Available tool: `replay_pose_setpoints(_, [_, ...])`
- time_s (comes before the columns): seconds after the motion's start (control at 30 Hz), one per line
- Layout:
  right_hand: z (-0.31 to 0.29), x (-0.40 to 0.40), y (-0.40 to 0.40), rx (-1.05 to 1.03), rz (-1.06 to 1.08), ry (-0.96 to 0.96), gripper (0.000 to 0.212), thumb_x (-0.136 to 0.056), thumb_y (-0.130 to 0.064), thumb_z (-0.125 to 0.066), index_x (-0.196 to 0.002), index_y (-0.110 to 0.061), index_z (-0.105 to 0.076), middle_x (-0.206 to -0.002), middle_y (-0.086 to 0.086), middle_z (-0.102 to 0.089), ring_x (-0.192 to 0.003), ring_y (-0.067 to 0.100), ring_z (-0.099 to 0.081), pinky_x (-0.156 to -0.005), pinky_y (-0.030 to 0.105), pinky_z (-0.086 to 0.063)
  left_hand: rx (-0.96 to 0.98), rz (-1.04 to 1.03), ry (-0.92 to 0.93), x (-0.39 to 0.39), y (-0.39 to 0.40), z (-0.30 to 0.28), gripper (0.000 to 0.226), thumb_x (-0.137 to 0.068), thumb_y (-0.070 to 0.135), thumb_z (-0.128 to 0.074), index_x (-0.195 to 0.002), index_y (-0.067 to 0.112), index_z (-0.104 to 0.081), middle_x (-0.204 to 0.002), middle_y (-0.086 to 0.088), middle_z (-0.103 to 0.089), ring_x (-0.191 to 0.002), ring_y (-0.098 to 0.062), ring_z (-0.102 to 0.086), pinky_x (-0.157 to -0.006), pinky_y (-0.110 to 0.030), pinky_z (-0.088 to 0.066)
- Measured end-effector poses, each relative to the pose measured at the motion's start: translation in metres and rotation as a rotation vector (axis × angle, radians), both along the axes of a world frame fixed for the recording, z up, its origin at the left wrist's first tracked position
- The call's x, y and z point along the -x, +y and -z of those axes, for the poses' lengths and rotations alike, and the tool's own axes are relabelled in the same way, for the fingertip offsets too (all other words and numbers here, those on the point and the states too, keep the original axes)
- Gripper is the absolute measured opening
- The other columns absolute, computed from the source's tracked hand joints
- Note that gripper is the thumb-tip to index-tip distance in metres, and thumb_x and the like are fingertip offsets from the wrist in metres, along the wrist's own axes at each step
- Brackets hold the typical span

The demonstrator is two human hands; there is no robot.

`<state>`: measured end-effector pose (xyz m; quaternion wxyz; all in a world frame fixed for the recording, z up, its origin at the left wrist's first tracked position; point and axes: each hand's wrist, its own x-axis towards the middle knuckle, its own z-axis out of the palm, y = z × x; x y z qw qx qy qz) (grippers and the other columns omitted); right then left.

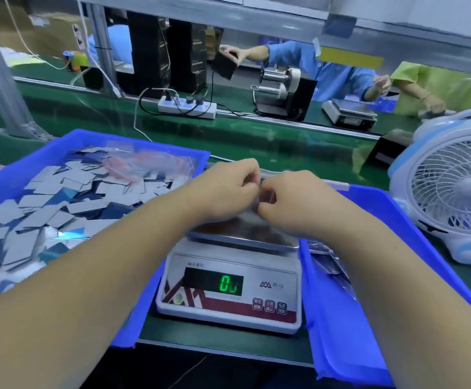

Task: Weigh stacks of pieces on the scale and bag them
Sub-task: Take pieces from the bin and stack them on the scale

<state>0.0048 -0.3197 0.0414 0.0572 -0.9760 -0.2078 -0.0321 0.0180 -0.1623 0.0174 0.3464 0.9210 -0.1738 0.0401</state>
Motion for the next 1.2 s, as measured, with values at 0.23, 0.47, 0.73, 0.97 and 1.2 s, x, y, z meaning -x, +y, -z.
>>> replay_pose_setpoints(0.23, [0.003,-0.010,0.048,-0.065,-0.069,-0.008,0.018,-0.088,-0.040,-0.055,-0.077,-0.026,-0.060,-0.074,-0.011,-0.062,-0.076,0.013,-0.057,-0.070,0.035,-0.053,-0.034,-0.266,0.090,0.001,0.094,0.002,0.019,-0.095,0.021,-0.046,-0.079,0.025,-0.054,-0.077,0.009,-0.059,-0.071,-0.015,-0.053,-0.061,-0.031,-0.040])
replay_pose_setpoints(0.47, [0.029,-0.006,0.049,-0.268,-0.134,-0.053,0.009,-0.085,-0.032,-0.059,-0.077,-0.032,-0.063,-0.072,-0.018,-0.061,-0.072,0.002,-0.054,-0.064,0.023,-0.041,-0.503,-0.363,0.357,0.000,0.162,0.005,0.025,-0.089,0.018,-0.063,-0.111,0.026,-0.053,-0.094,0.009,-0.047,-0.077,-0.011,-0.048,-0.057,-0.025,-0.032])
replay_pose_setpoints(0.73, [0.032,-0.005,0.050,-0.304,-0.146,-0.029,0.009,-0.083,-0.026,-0.063,-0.075,-0.029,-0.066,-0.074,-0.017,-0.064,-0.076,-0.002,-0.056,-0.066,0.009,-0.038,-0.654,-0.217,0.494,0.003,0.155,0.013,0.040,-0.075,0.050,-0.074,-0.107,0.039,-0.053,-0.097,0.015,-0.046,-0.080,-0.009,-0.053,-0.065,-0.029,-0.044])
replay_pose_setpoints(0.97, [0.031,0.000,0.057,-0.327,-0.175,0.005,0.010,-0.082,-0.027,-0.062,-0.073,-0.029,-0.066,-0.072,-0.014,-0.065,-0.080,0.000,-0.054,-0.067,0.010,-0.039,-0.755,-0.057,0.625,0.013,0.158,0.000,0.057,-0.070,0.048,-0.082,-0.120,0.043,-0.055,-0.099,0.024,-0.050,-0.095,-0.012,-0.055,-0.076,-0.030,-0.046])
replay_pose_setpoints(1.2, [0.032,0.009,0.066,-0.332,-0.264,0.006,0.008,-0.082,-0.022,-0.065,-0.075,-0.025,-0.068,-0.070,-0.010,-0.064,-0.078,0.009,-0.055,-0.065,0.016,-0.040,-0.769,-0.034,0.646,0.011,0.167,-0.002,0.064,-0.077,0.016,-0.083,-0.131,0.032,-0.052,-0.092,0.024,-0.047,-0.100,-0.013,-0.058,-0.075,-0.023,-0.052])
